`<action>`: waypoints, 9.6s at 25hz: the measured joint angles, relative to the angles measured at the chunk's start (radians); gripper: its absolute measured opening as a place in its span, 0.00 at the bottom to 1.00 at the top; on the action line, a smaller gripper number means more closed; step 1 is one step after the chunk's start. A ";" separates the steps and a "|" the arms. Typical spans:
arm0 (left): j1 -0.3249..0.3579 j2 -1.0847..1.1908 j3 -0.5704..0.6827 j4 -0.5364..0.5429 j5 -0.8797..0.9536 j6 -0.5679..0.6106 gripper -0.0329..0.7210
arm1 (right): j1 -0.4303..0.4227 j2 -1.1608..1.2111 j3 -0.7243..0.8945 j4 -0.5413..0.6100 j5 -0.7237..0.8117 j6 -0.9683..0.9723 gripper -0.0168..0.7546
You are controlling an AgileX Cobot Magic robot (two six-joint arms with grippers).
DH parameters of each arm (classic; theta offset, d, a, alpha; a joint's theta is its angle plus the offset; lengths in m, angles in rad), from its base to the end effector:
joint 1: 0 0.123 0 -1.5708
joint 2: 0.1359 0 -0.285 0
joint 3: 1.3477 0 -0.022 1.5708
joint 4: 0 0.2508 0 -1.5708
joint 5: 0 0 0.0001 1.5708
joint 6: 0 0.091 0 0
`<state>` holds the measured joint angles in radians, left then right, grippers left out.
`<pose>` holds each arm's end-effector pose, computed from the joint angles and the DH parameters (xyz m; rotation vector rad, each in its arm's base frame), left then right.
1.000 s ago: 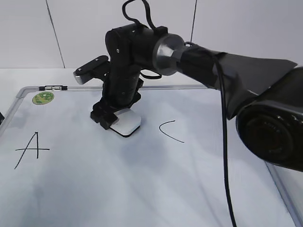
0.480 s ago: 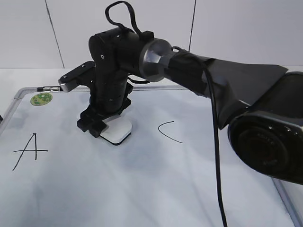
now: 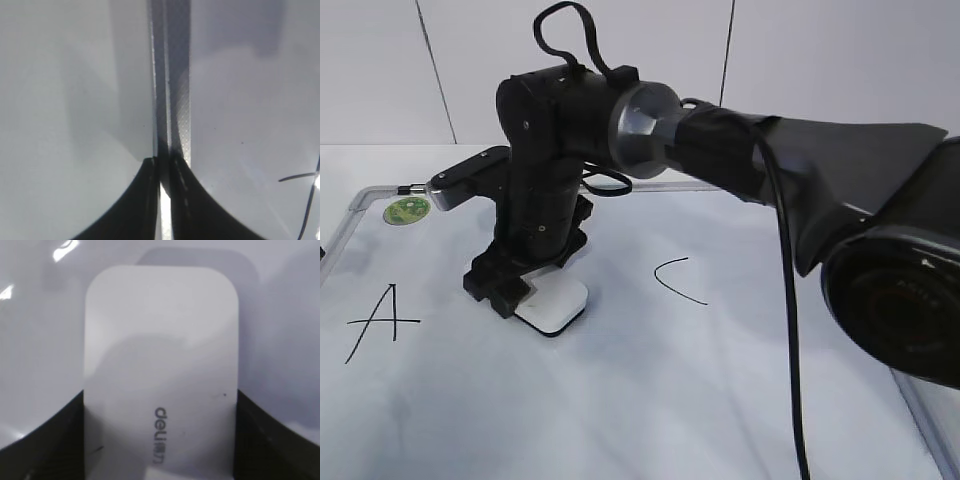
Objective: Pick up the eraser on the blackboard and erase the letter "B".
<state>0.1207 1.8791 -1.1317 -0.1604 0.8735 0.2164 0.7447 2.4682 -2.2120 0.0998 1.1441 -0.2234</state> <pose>0.3368 0.0296 0.1537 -0.0079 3.0789 -0.1801 0.3760 0.3578 0.1608 -1.3153 2.5940 0.2324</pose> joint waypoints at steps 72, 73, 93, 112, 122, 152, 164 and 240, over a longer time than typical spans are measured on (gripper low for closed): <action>0.000 0.000 0.000 -0.006 0.000 0.000 0.09 | -0.128 -0.056 -0.022 -0.116 0.091 0.144 0.70; 0.000 0.000 0.000 -0.006 0.000 0.000 0.09 | -0.128 -0.082 -0.015 -0.119 0.091 0.151 0.70; 0.000 0.000 0.000 -0.031 0.045 0.000 0.09 | -0.295 -0.609 0.499 -0.189 0.097 0.386 0.70; 0.000 0.000 0.000 -0.047 0.087 0.000 0.09 | -0.500 -0.648 0.777 -0.189 0.085 0.381 0.70; 0.000 0.000 0.000 -0.053 0.091 0.000 0.09 | -0.586 -0.596 0.779 -0.136 0.046 0.315 0.70; 0.000 0.001 0.000 -0.055 0.093 0.002 0.09 | -0.591 -0.475 0.777 -0.079 -0.065 0.309 0.70; 0.000 0.001 0.000 -0.057 0.093 0.002 0.09 | -0.591 -0.469 0.773 -0.129 -0.071 0.318 0.70; 0.000 0.001 -0.029 -0.083 0.140 0.012 0.25 | -0.591 -0.573 0.589 -0.062 0.076 0.332 0.79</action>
<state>0.1207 1.8797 -1.1606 -0.2437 1.0140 0.2283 0.1541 1.8948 -1.6227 0.0376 1.2197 0.1082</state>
